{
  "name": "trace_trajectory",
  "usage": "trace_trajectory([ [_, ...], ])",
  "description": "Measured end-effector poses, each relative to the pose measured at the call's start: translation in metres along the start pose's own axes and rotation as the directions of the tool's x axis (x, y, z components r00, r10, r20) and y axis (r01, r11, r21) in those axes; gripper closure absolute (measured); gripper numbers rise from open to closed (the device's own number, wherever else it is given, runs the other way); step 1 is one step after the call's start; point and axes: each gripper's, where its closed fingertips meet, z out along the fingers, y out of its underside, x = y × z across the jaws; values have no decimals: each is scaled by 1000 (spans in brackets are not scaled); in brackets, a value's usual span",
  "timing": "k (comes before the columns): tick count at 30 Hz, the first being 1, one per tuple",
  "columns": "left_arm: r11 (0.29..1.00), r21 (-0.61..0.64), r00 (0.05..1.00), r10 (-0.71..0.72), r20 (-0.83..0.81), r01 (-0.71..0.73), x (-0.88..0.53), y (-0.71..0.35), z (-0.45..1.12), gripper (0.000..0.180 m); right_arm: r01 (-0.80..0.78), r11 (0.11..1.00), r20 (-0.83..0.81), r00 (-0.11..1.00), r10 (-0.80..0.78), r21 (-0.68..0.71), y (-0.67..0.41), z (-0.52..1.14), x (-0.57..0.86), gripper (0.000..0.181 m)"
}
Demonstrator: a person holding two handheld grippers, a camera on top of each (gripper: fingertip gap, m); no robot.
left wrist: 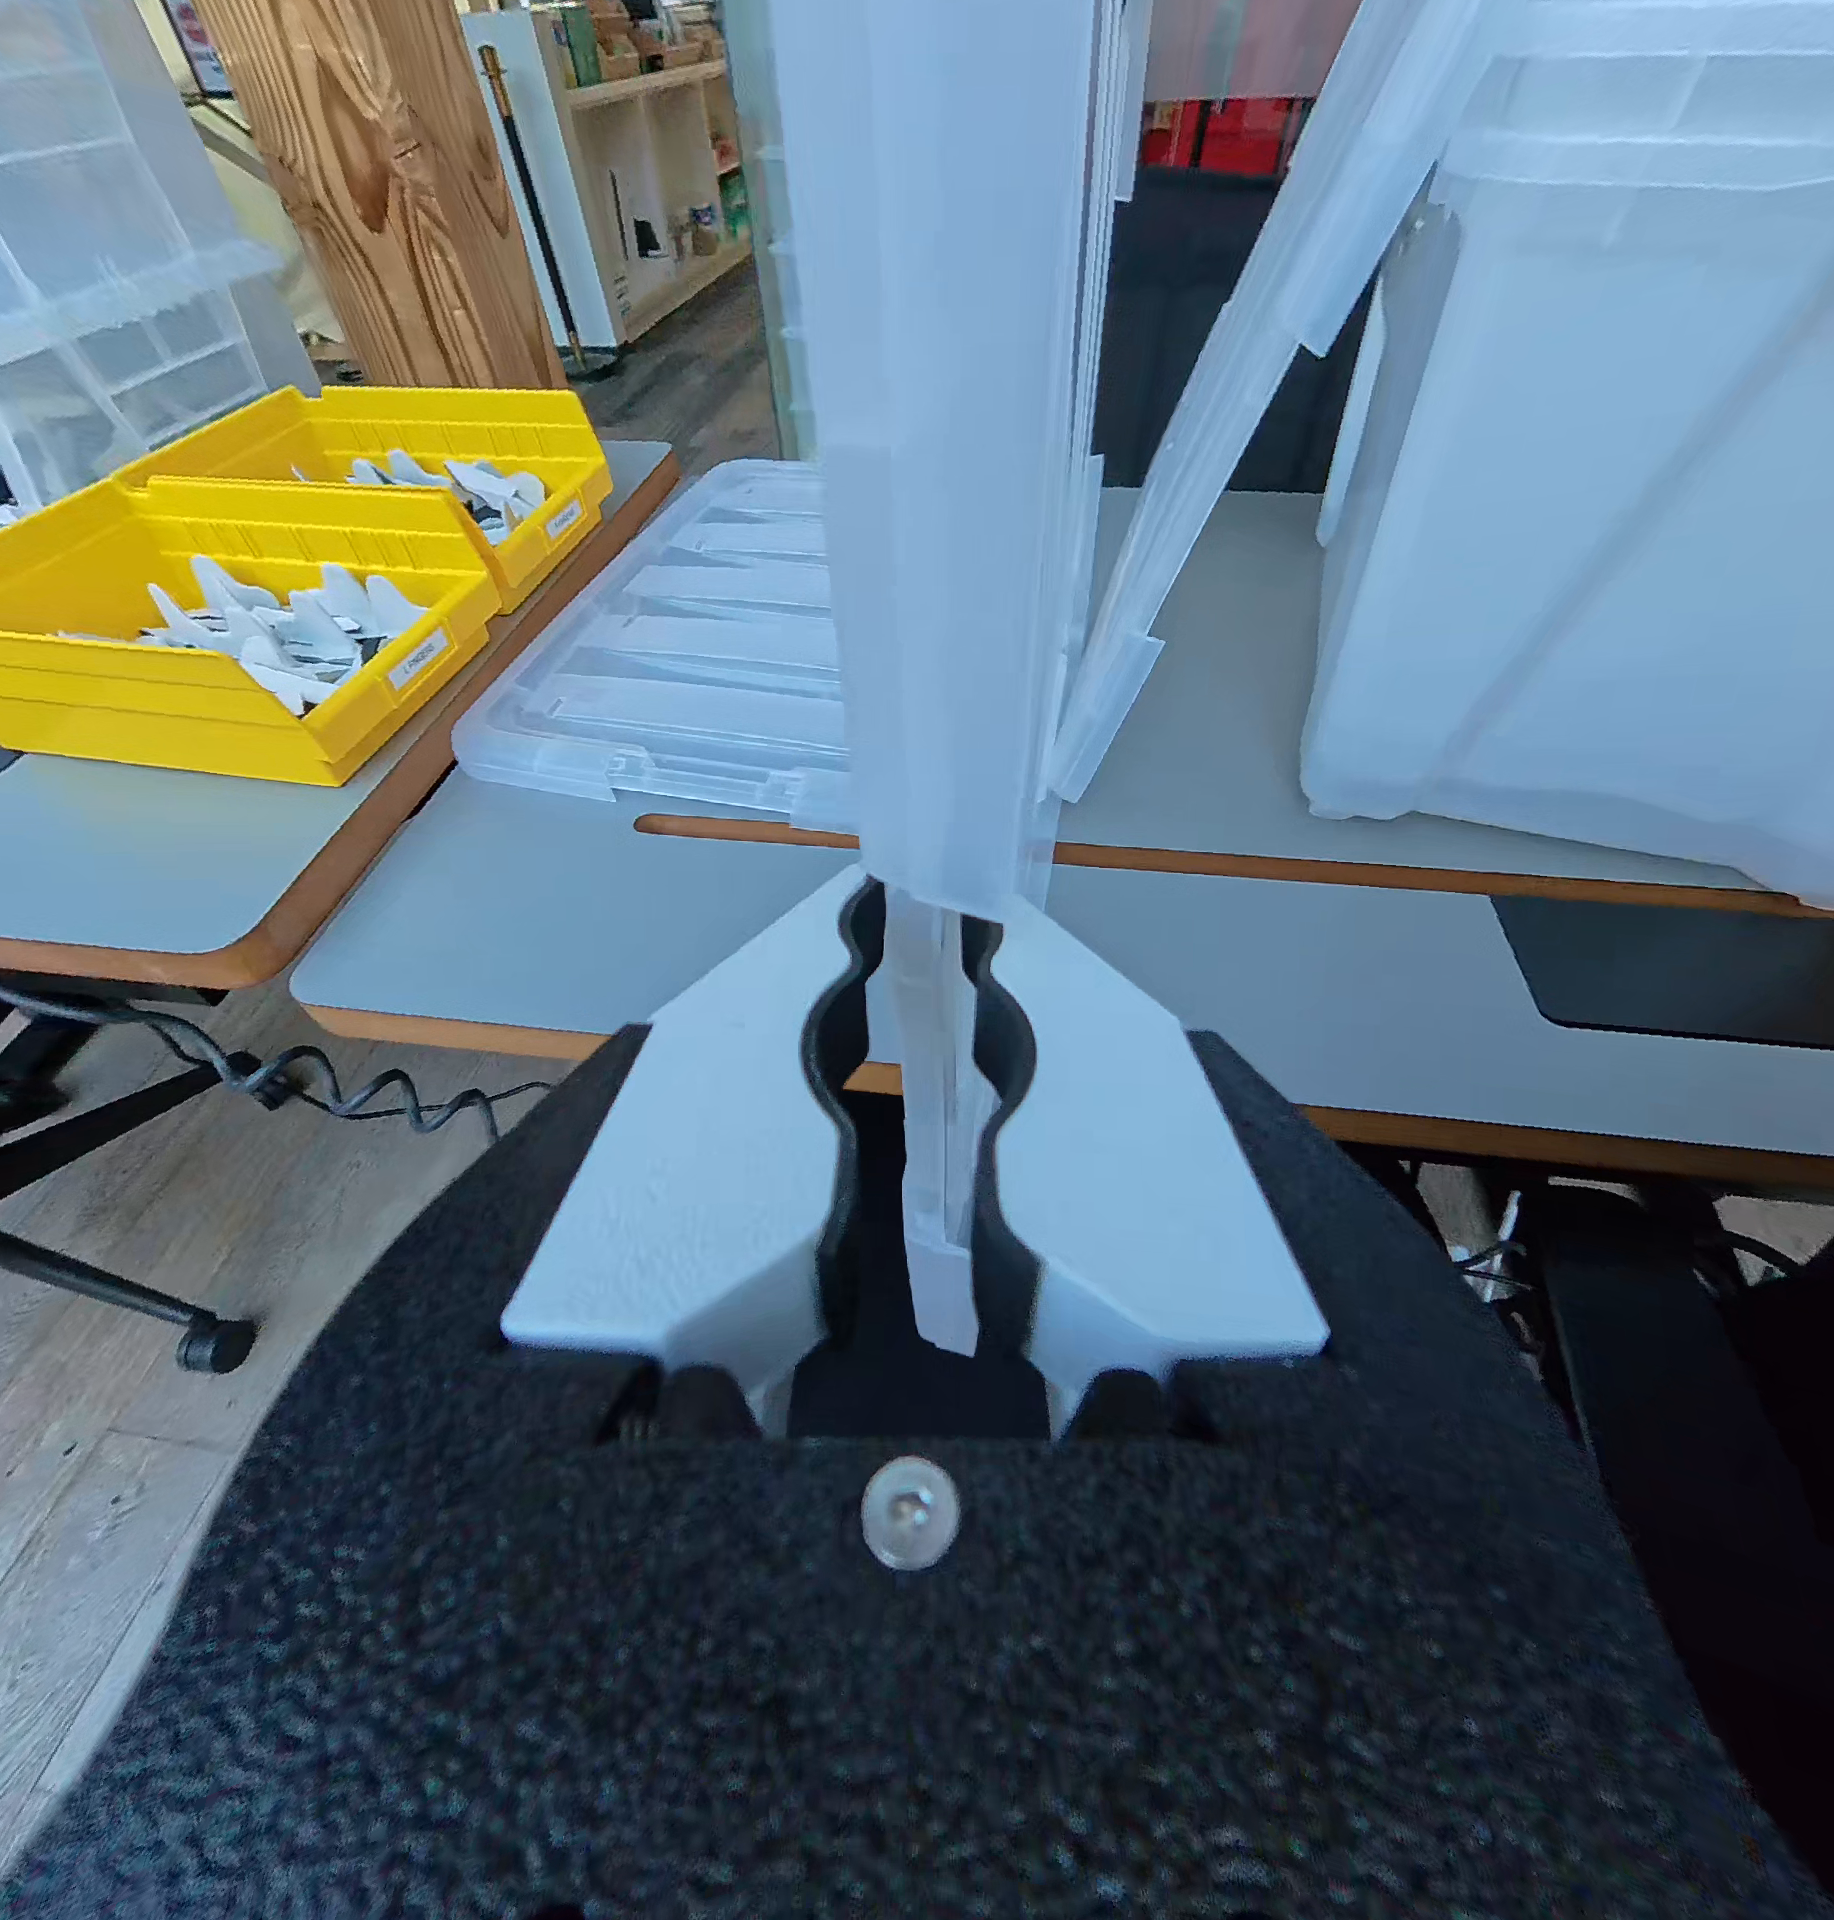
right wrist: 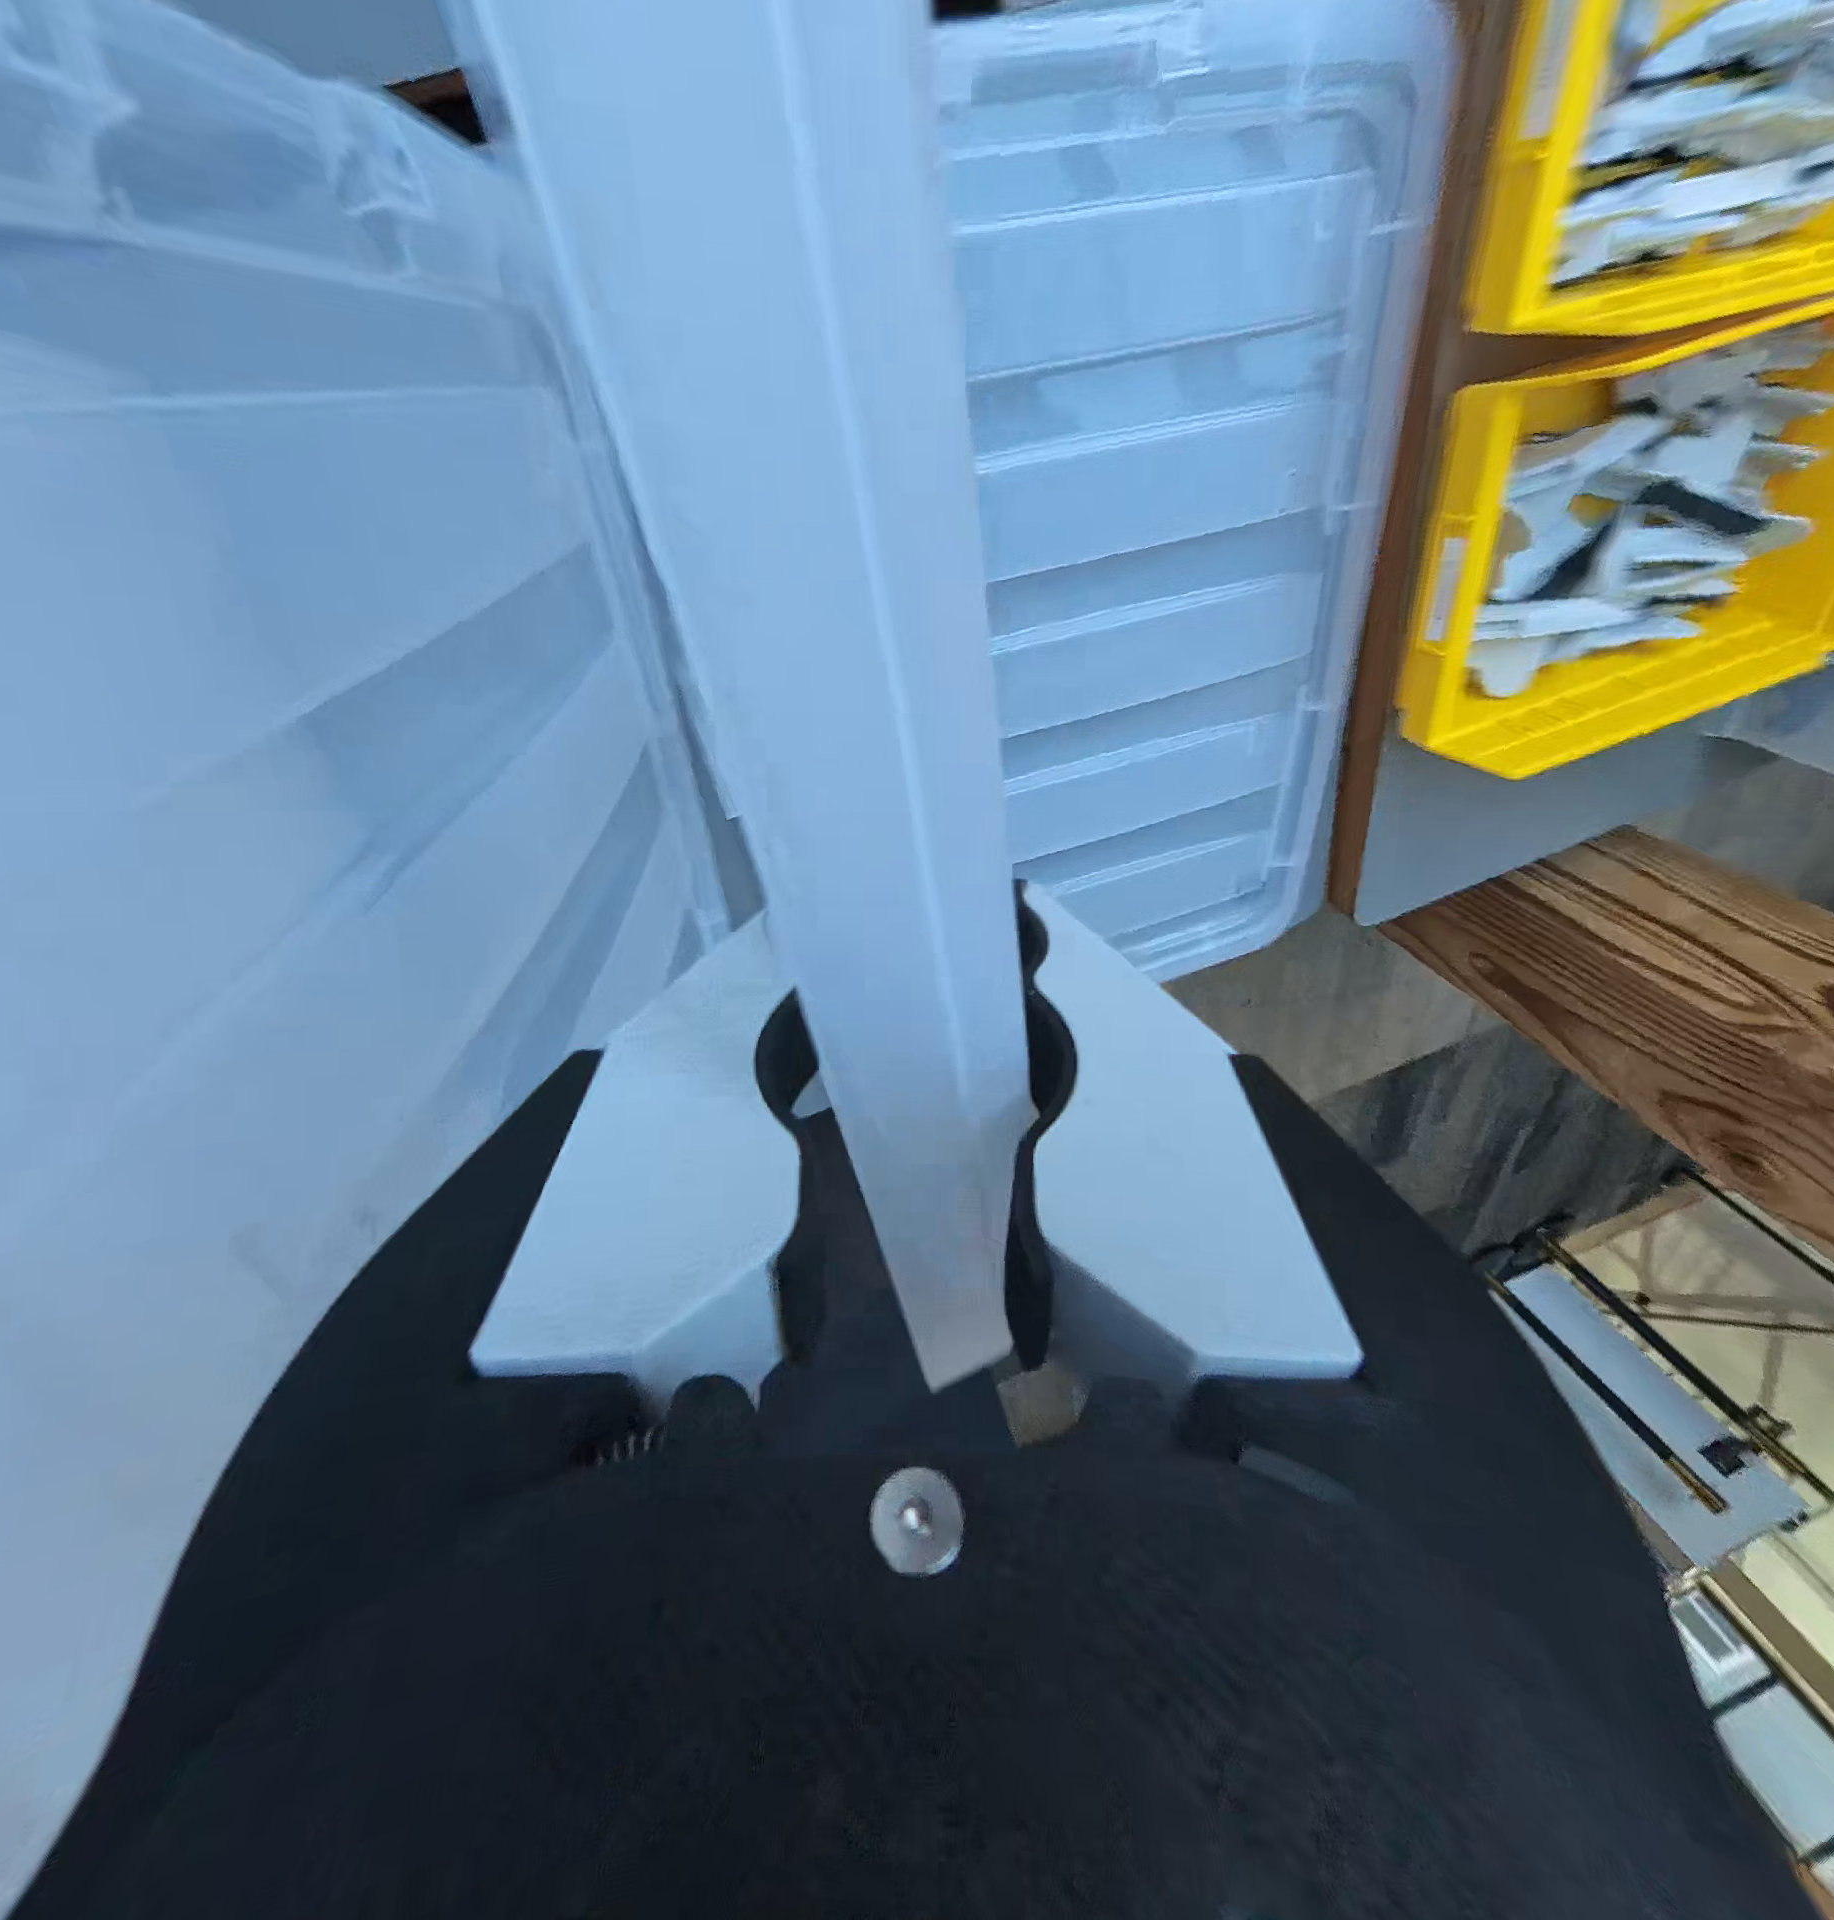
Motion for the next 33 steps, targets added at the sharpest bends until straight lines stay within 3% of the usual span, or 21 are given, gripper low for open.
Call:
trace_trajectory([
  [1,1000,12,1000,0,-26,0,4,-1,0,169,19,998,26,1000,-18,-55,7,7,-6,151],
  [7,1000,-1,1000,23,7,-23,-2,3,3,166,42,998,22,999,-40,-56,2,4,-4,153],
  [9,1000,0,1000,24,-7,-24,-2,5,8,158,29,997,12,1000,-28,-67,1,2,-5,153],
  [12,999,-36,998,-42,-48,41,0,9,10,164,-14,996,-13,1000,13,-85,-1,-3,-7,152],
  [14,998,-53,999,14,-32,-16,0,2,5,164,-11,995,-55,998,6,-96,-4,-18,-5,152],
  [17,992,118,998,49,-25,-45,4,-54,-17,167,-14,997,-215,977,-2,-74,-8,-80,19,152],
  [20,962,159,975,217,55,-223,5,-108,-42,168,22,995,-389,919,-60,-101,-18,-168,31,153],
  [23,892,209,916,380,130,-400,15,-160,-62,168,31,989,-569,816,-107,-142,-22,-257,21,153],
  [27,739,253,781,583,225,-625,48,-219,-67,168,-11,983,-762,633,-134,-182,0,-347,-30,153],
  [33,522,331,603,765,227,-787,134,-265,-28,168,-219,948,-869,485,-99,-230,74,-409,-169,153],
])
